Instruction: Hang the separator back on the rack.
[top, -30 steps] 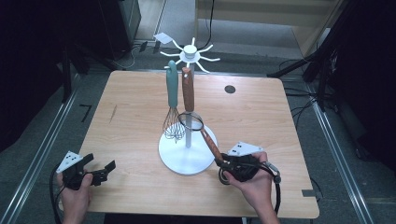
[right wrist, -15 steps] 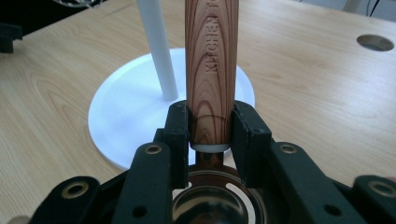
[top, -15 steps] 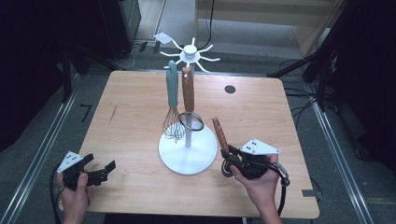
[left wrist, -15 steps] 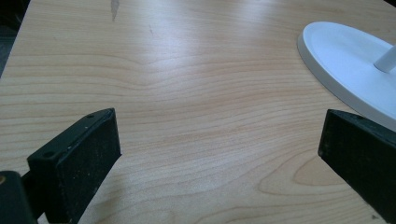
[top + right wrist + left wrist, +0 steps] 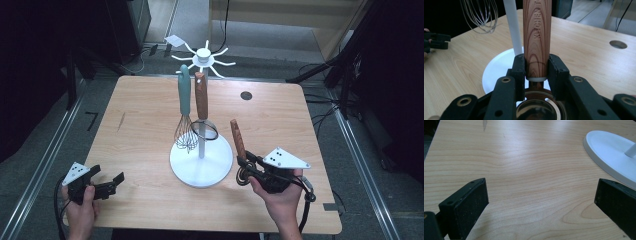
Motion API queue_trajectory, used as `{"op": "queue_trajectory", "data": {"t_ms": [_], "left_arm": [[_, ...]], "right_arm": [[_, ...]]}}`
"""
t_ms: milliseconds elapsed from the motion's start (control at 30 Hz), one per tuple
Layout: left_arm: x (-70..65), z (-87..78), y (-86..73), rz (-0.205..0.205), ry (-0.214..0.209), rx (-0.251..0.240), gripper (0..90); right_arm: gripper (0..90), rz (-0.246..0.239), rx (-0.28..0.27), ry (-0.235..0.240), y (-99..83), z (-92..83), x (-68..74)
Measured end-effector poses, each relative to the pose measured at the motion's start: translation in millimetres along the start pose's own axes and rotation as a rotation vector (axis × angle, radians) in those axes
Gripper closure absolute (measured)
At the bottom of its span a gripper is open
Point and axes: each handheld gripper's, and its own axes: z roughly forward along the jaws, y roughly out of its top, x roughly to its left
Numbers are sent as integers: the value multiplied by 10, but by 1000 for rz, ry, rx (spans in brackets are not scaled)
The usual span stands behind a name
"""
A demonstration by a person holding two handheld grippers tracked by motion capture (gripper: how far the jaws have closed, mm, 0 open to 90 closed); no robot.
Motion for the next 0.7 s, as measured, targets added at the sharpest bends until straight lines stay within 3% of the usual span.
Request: {"op": "queue_trajectory", "data": {"t_ms": [700], "left_arm": [[-38, 8, -11, 24, 17, 5, 0]], "right_arm": [[713, -9, -119, 49, 286, -151, 104]]}}
